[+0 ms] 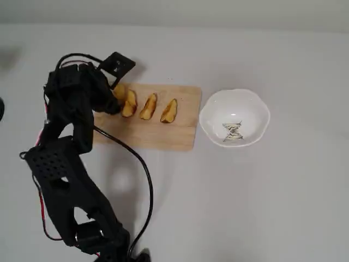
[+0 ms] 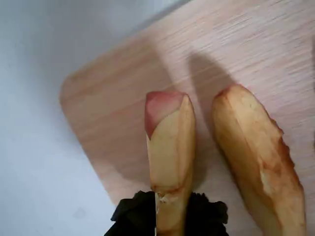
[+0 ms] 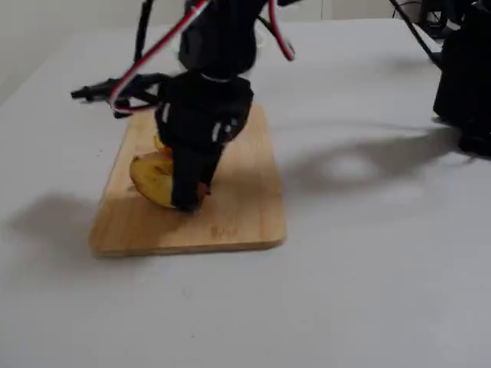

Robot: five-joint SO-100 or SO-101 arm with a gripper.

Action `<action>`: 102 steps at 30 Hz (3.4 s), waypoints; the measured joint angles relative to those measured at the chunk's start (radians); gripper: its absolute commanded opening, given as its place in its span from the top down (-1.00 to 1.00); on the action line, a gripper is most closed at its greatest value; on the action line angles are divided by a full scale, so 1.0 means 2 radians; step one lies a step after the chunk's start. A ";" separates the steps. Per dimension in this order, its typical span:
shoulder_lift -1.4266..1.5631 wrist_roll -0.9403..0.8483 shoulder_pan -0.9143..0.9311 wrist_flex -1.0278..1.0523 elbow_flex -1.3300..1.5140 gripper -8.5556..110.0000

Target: Pick up the leftmost apple slice from the cutting board and place it into the bowl

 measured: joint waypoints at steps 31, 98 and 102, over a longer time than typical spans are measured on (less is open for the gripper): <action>-0.222 0.364 0.371 0.306 -0.576 0.86; 1.085 0.276 0.265 -0.016 0.896 0.85; 1.153 0.255 0.267 -0.006 0.956 0.85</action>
